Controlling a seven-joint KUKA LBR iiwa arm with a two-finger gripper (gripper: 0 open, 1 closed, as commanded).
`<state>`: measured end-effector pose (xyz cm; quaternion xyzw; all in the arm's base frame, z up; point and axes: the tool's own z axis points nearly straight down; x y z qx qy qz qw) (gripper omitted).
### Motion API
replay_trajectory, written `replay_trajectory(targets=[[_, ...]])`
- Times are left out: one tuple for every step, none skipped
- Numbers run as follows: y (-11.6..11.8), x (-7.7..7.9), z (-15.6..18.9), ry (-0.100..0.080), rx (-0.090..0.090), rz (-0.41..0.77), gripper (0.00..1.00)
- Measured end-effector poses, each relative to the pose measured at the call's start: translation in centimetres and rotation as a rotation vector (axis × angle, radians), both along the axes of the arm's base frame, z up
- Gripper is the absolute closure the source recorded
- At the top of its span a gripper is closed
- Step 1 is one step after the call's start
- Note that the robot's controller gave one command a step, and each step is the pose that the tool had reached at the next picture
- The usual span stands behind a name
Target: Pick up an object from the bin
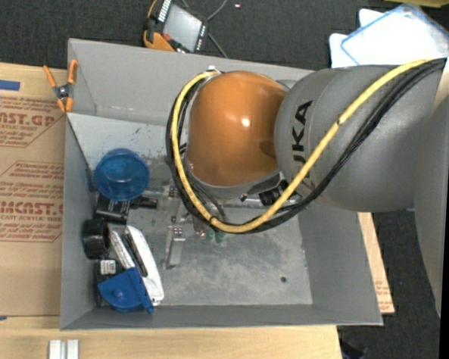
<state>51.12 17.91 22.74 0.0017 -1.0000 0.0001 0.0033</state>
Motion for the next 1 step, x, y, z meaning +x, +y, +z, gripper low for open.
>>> replay_trajectory(targets=[[-0.13,0.16,0.47,-0.007,0.002,-0.003,0.0]])
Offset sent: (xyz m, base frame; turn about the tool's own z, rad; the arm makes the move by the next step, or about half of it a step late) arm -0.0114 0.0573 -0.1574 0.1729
